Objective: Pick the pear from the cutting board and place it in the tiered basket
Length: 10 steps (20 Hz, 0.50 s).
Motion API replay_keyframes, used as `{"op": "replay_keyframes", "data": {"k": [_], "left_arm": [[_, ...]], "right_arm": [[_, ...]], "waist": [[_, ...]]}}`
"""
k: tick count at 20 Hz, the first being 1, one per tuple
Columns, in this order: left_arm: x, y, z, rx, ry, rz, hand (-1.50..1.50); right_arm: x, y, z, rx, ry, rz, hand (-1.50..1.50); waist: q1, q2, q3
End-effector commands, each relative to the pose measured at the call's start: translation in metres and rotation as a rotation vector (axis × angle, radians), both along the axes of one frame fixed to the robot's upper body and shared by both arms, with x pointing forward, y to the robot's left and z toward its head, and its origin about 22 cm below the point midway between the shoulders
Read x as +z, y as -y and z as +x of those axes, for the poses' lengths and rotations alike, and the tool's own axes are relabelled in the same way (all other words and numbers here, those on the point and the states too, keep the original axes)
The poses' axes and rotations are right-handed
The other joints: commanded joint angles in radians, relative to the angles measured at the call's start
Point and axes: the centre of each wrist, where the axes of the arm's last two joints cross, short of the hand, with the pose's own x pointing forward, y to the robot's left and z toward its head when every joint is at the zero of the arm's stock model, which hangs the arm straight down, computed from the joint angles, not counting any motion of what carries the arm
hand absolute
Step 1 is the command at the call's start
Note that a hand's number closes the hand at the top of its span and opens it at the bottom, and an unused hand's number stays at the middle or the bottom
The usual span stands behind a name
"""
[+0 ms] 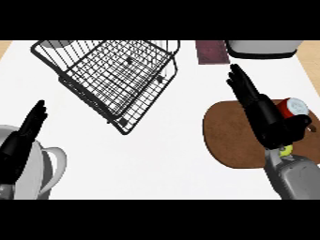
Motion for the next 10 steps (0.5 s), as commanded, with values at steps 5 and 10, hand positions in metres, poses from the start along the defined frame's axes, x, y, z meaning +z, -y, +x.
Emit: {"op": "replay_keyframes", "data": {"k": [5,10], "left_arm": [[0.009,0.015,0.016,0.004,-0.032,-0.164,0.0],[0.007,0.039,0.02,-0.017,-0.095,-0.25,0.0]], "right_arm": [[0.006,0.004,-0.009,0.562,-0.069,-0.023,1.5],[-0.047,0.07,-0.017,0.019,-0.273,-0.441,-1.5]], "waist": [[0.029,0.013,0.017],[0.008,0.013,0.016]]}}
